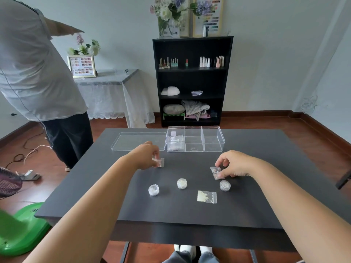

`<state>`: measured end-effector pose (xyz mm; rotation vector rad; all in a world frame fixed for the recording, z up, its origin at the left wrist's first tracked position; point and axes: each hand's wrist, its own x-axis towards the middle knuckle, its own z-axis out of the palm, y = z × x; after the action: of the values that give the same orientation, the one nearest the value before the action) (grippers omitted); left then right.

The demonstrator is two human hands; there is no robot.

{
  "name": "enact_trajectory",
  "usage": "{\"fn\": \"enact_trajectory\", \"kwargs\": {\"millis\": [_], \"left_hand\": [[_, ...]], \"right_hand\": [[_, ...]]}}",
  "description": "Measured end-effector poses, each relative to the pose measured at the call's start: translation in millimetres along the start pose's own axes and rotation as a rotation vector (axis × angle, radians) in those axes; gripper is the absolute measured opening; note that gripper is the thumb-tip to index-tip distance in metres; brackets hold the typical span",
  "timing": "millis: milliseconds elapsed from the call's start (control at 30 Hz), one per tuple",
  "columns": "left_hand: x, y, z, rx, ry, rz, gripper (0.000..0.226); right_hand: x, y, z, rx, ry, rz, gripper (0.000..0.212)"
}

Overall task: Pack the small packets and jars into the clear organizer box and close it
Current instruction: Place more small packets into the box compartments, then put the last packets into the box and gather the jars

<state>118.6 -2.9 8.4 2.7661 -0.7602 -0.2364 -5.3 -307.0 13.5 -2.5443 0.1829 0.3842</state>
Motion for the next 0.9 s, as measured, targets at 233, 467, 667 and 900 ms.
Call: {"fn": "enact_trajectory", "kwargs": {"millis": [233, 467, 667, 900], "left_hand": [[10.8, 38.5, -3.7, -0.213, 0.272, 0.150, 0.017], [63.6, 96.4, -17.9, -0.219, 0.348, 0.212, 0.007], [92.1, 107.8, 3.8, 0.024, 0.287, 0.070, 0.021], [92.6, 106.8, 12.5, -0.030, 0.225, 0.046, 0.030]], "right_hand": [[5.9, 8.0, 1.9, 0.096, -0.020, -0.052, 0.021], [5.1, 25.1, 15.8, 0.436, 0.047, -0.172, 0.022], [6.7, 40.8, 23.6, 0.663, 0.184, -0.191, 0.024], [10.8, 45.2, 34.5, 0.620, 0.324, -0.244, 0.016]]}}
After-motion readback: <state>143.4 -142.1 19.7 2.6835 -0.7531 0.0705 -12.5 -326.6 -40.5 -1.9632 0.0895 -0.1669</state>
